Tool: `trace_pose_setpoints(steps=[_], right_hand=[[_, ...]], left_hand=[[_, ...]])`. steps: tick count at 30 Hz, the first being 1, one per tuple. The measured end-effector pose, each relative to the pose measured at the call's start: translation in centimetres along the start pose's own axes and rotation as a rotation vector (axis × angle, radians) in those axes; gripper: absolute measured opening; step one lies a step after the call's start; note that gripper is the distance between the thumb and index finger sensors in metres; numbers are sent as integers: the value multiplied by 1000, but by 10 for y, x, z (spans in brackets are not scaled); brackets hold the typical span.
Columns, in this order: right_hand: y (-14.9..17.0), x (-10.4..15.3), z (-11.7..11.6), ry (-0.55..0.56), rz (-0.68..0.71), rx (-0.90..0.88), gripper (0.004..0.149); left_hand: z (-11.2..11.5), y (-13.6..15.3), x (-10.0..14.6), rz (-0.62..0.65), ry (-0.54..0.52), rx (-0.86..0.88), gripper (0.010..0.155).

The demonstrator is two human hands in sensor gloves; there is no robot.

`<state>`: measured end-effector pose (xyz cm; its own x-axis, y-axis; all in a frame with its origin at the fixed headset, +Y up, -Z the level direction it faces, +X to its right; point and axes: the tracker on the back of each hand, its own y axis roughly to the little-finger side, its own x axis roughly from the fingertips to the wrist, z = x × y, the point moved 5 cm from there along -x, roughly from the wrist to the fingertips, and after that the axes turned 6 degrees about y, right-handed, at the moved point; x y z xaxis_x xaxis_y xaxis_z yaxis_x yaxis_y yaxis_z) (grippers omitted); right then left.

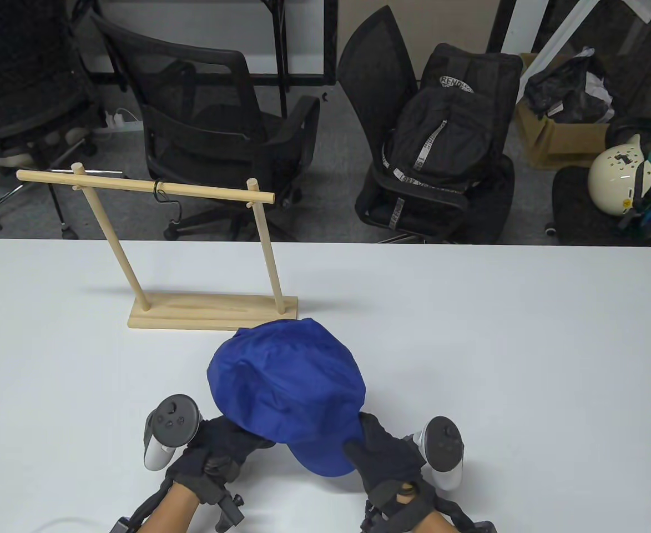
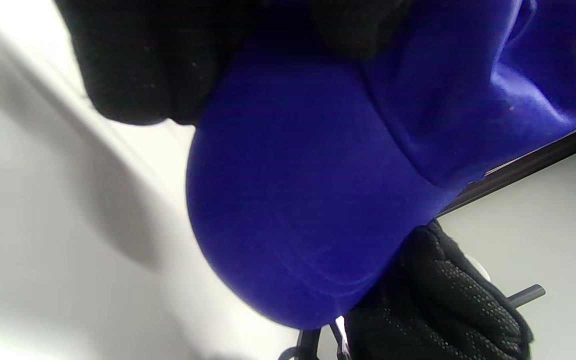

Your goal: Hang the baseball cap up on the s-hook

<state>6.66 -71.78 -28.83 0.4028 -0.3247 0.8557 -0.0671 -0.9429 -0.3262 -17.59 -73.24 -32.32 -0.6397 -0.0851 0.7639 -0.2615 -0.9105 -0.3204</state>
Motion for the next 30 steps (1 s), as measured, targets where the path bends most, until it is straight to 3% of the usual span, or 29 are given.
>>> trace_pose_setpoints(steps=[4,13,22,30], right_hand=[[14,-1,-3,-14,-49,-36,46],[40,-2,-9,-68,-90,263,48],[47,-5,-16,-131,-85,449,57],[40,-6,-1,-115,-65,560,81]], left_hand=[[-2,14,1,-47,9,-1,68],[-15,43,11,-150,85,33,47],[-22,47,18,-125,113,57,44],[-29,32,18,-67,79,-26,44]])
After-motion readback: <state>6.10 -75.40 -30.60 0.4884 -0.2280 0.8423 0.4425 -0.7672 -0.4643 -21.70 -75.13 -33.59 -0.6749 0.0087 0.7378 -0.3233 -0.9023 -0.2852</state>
